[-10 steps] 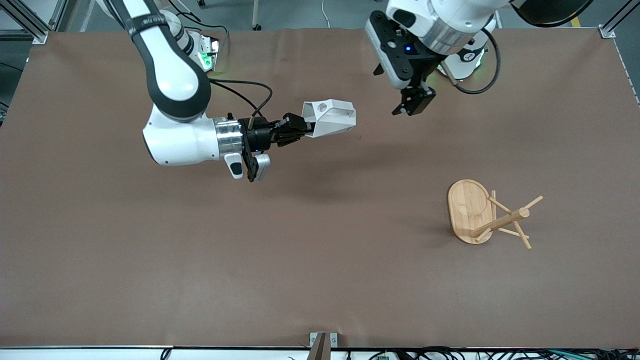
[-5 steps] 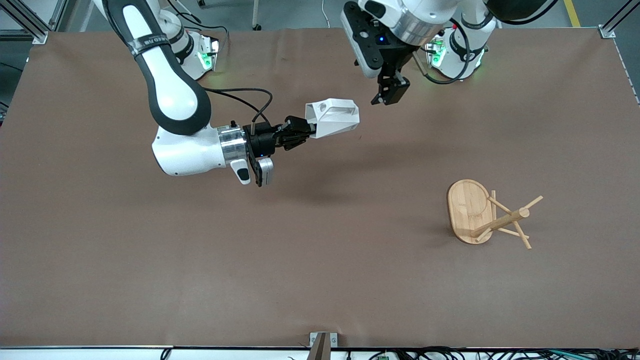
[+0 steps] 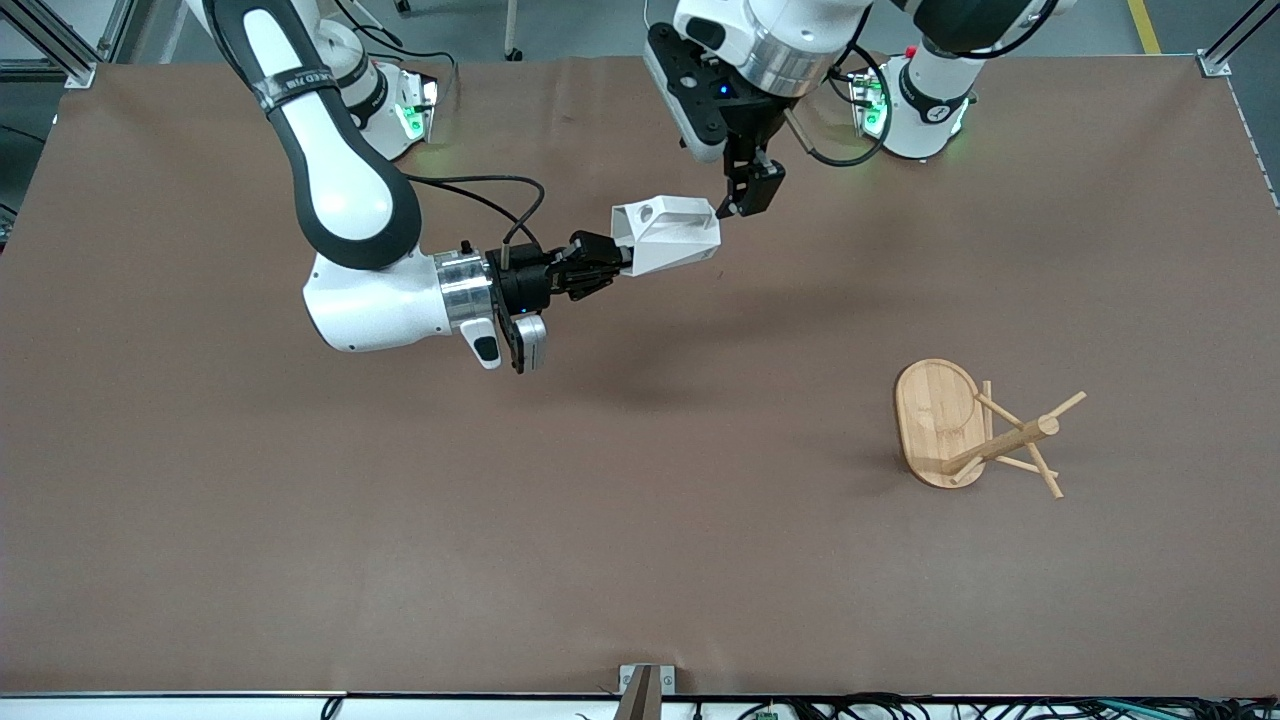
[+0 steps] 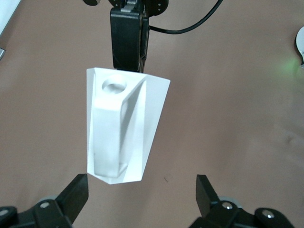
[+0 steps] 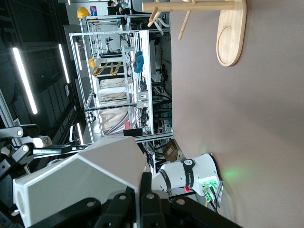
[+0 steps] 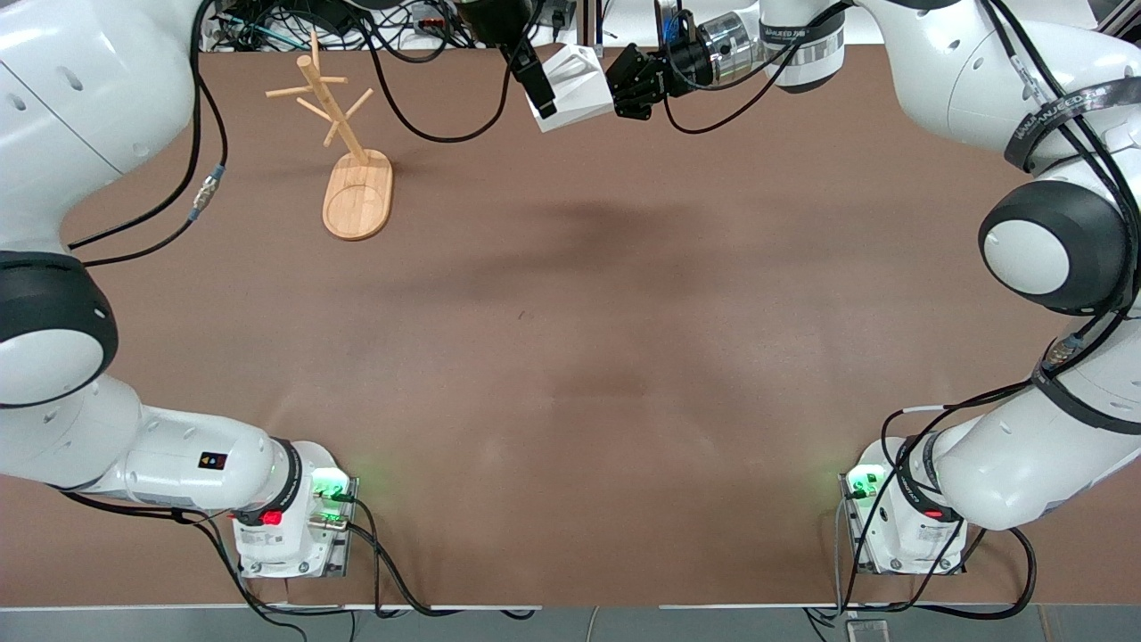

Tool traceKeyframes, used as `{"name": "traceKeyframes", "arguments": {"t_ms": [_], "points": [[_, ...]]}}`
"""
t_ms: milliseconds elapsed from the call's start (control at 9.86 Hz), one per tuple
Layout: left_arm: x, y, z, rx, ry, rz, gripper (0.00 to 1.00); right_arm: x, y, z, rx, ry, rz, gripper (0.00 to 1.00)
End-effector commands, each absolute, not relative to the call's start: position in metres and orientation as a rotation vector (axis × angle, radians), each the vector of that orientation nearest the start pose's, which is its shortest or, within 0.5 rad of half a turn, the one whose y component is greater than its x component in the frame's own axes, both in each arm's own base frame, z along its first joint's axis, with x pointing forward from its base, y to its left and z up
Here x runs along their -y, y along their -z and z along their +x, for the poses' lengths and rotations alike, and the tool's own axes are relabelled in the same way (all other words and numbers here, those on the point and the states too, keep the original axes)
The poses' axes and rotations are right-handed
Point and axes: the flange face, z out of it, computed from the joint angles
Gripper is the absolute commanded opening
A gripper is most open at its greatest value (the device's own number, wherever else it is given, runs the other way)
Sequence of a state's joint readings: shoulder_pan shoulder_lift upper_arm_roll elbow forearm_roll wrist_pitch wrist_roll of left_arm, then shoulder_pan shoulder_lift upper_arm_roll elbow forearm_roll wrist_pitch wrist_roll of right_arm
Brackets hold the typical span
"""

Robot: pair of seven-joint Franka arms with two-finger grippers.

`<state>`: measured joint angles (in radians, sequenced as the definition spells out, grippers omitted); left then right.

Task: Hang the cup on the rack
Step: 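Grasp the cup's top with the left gripper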

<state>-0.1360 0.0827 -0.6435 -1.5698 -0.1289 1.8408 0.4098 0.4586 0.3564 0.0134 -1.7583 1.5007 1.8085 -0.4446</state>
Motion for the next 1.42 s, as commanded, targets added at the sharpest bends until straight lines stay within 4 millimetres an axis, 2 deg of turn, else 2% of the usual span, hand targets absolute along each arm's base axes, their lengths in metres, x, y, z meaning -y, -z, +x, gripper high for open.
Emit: {"name": "traceKeyframes", "arguments": {"t_ms": [0,710,1319], "points": [[0.423,-0.583,0.442,-1.834,0.277,-2.734,1.0,-0.369,-0.414,0.544,0.197,-0.269,-1.71,0.0],[0.43,-0.561,0.458,-1.98,0.305,-2.635,1.0,-0.369,-0.414,0.544,0.196,-0.27,-1.71,0.0],[0.431,-0.55,0.462,-1.991,0.274,-2.647,0.95,-0.369,-0.416,0.544,0.197,-0.271,-1.709,0.0]]}}
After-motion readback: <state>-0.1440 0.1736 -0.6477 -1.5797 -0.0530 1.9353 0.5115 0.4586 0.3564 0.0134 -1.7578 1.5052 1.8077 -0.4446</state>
